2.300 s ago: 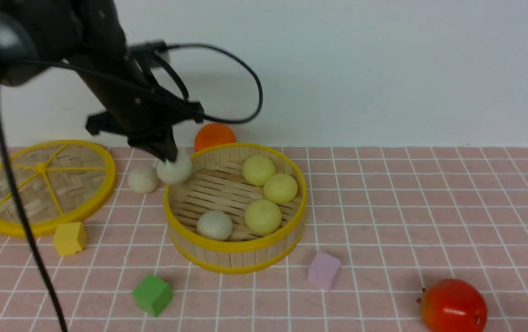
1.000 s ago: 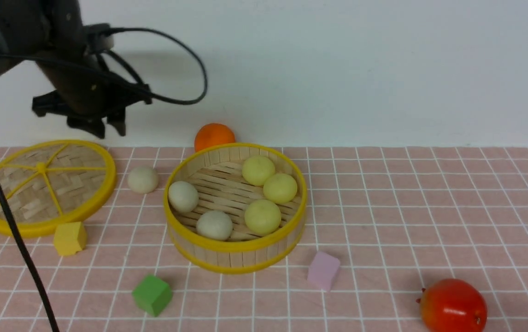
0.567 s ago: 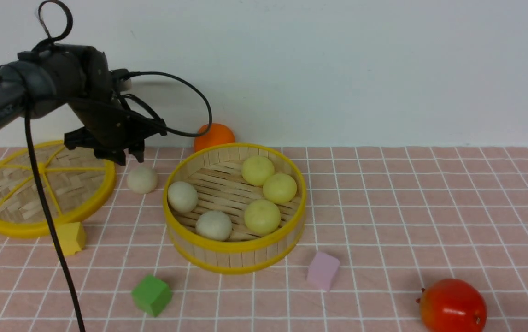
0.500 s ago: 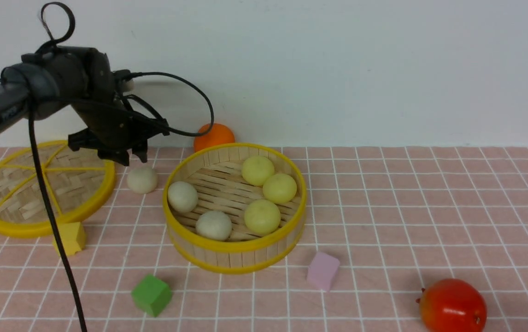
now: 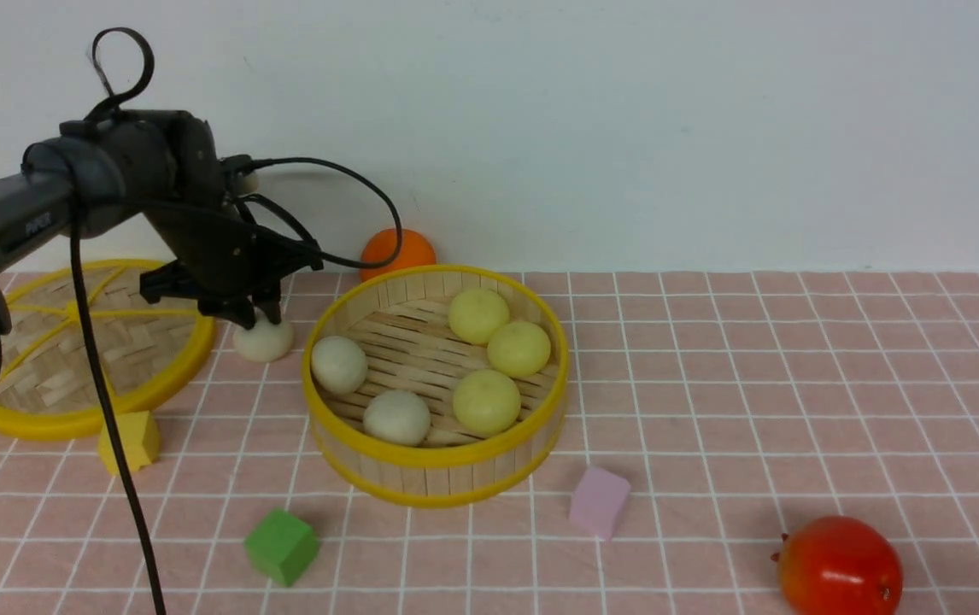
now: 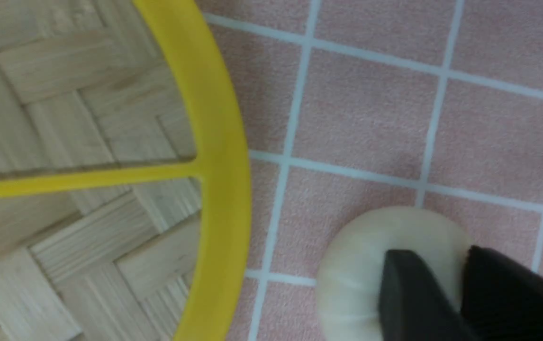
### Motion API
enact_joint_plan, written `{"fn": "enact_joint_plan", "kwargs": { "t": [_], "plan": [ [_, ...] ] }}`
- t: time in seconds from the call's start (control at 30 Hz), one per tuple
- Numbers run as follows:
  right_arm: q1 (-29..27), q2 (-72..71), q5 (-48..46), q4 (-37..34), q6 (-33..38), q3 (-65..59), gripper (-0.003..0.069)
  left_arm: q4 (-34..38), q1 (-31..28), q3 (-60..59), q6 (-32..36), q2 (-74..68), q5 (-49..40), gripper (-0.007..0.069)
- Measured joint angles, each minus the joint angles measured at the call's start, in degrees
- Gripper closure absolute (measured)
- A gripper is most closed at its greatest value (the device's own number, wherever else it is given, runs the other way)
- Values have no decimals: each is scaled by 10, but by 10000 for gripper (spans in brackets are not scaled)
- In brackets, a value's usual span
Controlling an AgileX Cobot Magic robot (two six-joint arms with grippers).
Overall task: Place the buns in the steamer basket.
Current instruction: Use the left arm to grab a steamed stuffed bun, then use the left arm to put the steamed stuffed bun into the steamer
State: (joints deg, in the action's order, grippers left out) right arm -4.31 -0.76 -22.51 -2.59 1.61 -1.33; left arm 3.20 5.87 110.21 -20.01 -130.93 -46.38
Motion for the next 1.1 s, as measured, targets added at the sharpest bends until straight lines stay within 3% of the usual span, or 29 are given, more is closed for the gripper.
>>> {"fn": "enact_joint_plan", "kwargs": {
  "t": [0.07, 0.17, 0.43, 0.67, 0.93, 1.1],
  "plan": [
    [0, 0, 0, 0, 0, 0, 422, 0, 0, 1, 0, 0, -7, 553],
    [0, 0, 0, 0, 0, 0, 422, -4, 0, 12, 1, 6, -26, 612],
    [0, 0, 0, 0, 0, 0, 422, 51, 9, 83, 44, 82, -107, 612],
    [0, 0, 0, 0, 0, 0, 422, 130, 69, 92, 70, 107, -116, 612],
    [0, 0, 0, 0, 0, 0, 422, 135, 87, 91, 6, 19, -112, 608],
    [0, 0, 0, 0, 0, 0, 422, 132, 87, 90, -15, -12, -104, 554]
  ]
}}
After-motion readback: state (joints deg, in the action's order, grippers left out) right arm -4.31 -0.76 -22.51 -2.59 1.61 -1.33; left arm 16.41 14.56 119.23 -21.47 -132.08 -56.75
